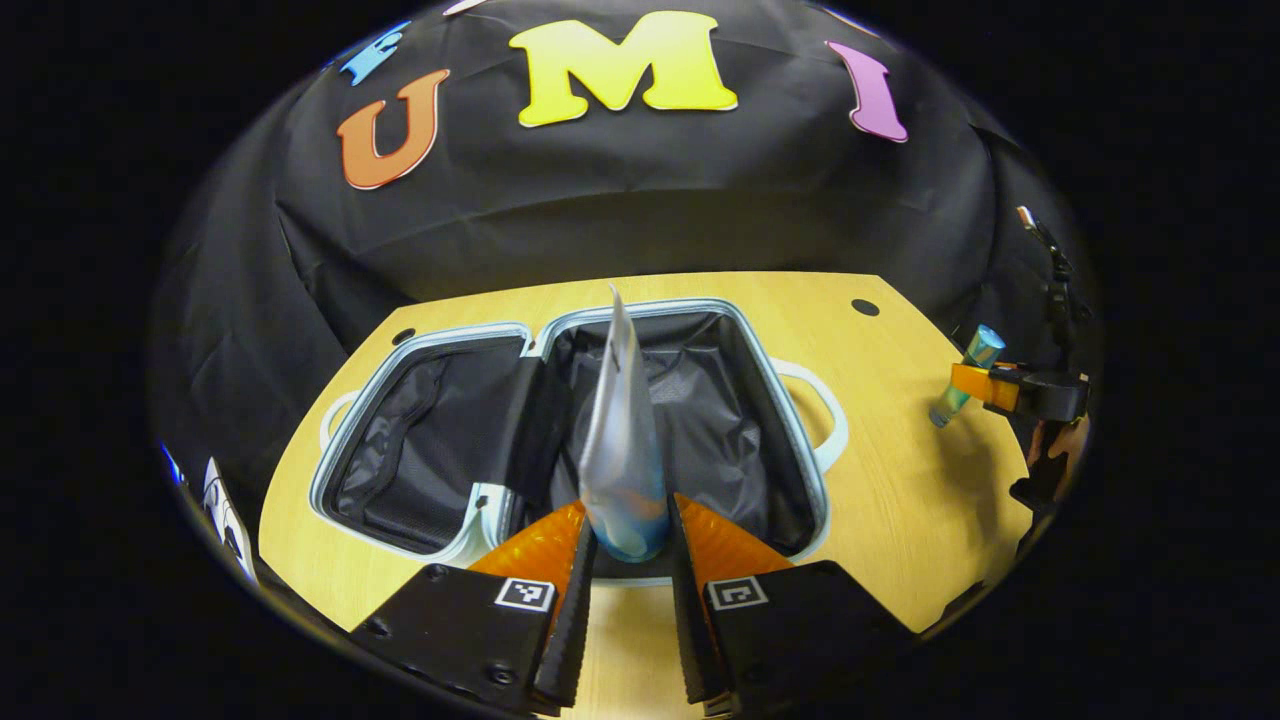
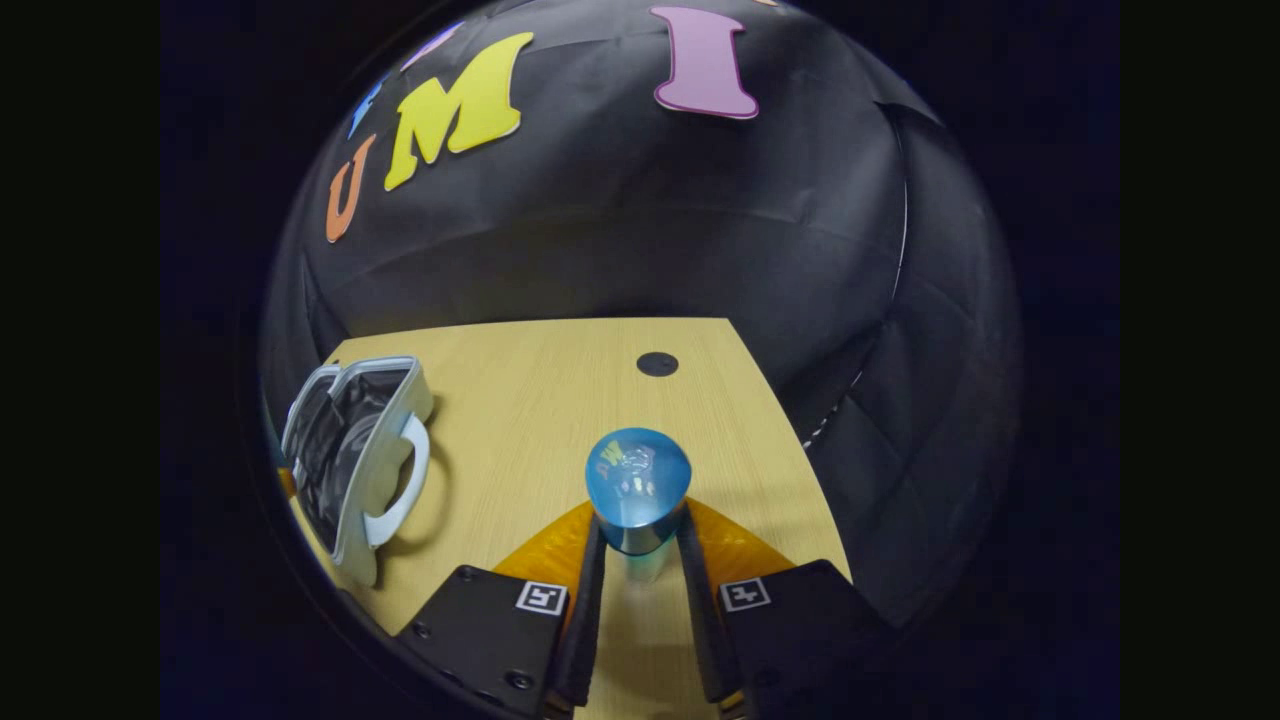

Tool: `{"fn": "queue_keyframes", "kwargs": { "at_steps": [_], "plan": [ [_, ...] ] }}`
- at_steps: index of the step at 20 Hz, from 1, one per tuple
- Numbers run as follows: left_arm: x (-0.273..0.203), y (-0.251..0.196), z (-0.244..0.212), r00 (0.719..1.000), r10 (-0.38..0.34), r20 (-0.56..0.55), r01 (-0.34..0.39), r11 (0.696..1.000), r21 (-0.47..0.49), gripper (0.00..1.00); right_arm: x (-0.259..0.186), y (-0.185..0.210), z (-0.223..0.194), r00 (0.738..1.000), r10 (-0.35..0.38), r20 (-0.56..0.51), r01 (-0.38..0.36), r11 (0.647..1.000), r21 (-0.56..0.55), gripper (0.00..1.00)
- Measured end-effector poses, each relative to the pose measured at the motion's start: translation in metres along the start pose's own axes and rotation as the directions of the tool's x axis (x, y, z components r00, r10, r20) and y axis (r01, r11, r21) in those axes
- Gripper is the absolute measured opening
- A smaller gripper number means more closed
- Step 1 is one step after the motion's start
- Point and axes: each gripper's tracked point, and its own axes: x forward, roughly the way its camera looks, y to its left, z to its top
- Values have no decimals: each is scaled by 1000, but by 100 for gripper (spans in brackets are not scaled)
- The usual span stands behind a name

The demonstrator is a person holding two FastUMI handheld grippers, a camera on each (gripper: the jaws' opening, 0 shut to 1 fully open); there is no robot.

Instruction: First open the suitcase, pack the skin care products into it, and then close the suitcase.

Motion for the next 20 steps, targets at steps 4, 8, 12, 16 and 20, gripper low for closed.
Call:
{"fn": "queue_keyframes", "kwargs": {
  "at_steps": [4, 8, 12, 16, 20],
  "plan": [
    [13, 17, -14, 999, -13, -44, 13, 1000, 2, 41, -42, 12, -2, 1000, -10, -10, 10, 1000, -6, 39],
    [30, 24, -33, 991, -49, -121, 46, 999, -28, 48, -82, 21, -6, 999, -26, -29, 27, 999, 37, 38],
    [39, 23, -42, 981, -93, -171, 89, 996, -30, 41, -114, 31, -8, 999, -22, -48, 27, 994, 108, 39],
    [40, 18, -48, 966, -124, -228, 120, 992, -32, 42, -141, 39, 0, 999, -48, -10, 49, 994, 99, 38],
    [51, 20, -57, 949, -118, -291, 120, 993, -11, 42, -162, 47, 1, 997, -74, 2, 73, 989, 132, 38]
  ]
}}
